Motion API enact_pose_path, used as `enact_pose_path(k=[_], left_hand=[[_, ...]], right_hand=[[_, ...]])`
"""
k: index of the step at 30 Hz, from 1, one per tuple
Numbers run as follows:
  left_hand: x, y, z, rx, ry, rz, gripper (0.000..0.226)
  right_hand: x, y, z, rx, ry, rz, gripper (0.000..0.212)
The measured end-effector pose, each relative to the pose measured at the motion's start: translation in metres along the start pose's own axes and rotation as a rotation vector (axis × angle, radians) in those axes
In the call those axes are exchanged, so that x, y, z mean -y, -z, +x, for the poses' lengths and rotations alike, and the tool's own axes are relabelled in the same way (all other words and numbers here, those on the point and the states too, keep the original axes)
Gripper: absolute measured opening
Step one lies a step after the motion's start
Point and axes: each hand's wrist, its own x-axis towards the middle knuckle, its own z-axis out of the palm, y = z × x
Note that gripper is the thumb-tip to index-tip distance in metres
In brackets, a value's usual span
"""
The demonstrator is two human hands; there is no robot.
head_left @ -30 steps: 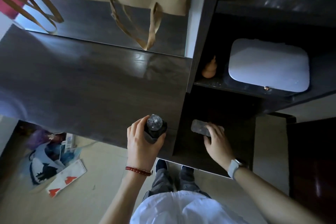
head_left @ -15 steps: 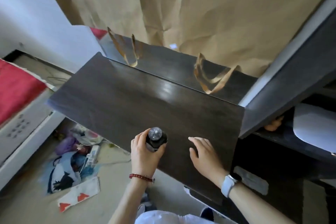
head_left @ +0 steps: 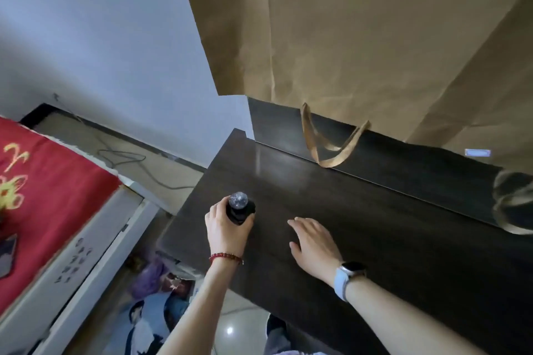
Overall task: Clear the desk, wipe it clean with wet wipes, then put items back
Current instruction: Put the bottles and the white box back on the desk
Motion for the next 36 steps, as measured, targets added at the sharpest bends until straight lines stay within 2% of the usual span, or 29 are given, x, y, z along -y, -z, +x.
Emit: enact_pose_path(k=[6,13,22,25,29,33,36], left_hand=[[0.003,-0.017,0.088,0.055,0.014,-0.03,0.05],[-0.006,-0.048,0.146,0.128,-0.014,-0.046,0.053],[-0.01,-0.067,0.166,0.164,-0.046,-0.015,0.053],[-0.009,-0.069,0.171,0.157,-0.044,-0.012,0.054],[-0.011,-0.075,0.178,0.173,-0.032,0.039,0.058],[-0.011,-0.076,0.181,0.223,-0.008,0.064,0.064],[-0.012,-0.066,0.168,0.225,0.017,0.05,0.071]], right_hand=[[0.019,-0.005,0.057,0.069,-0.055,-0.039,0.068],[0.016,-0.019,0.068,0.02,-0.082,-0.069,0.08],[0.009,-0.037,0.066,-0.078,-0.066,-0.071,0.082],[0.009,-0.037,0.066,-0.109,-0.055,-0.048,0.077],[0.008,-0.037,0.066,-0.077,-0.051,0.021,0.072],[0.005,-0.041,0.064,-0.135,-0.03,-0.066,0.087],[0.006,-0.041,0.063,-0.179,0.009,-0.103,0.087]])
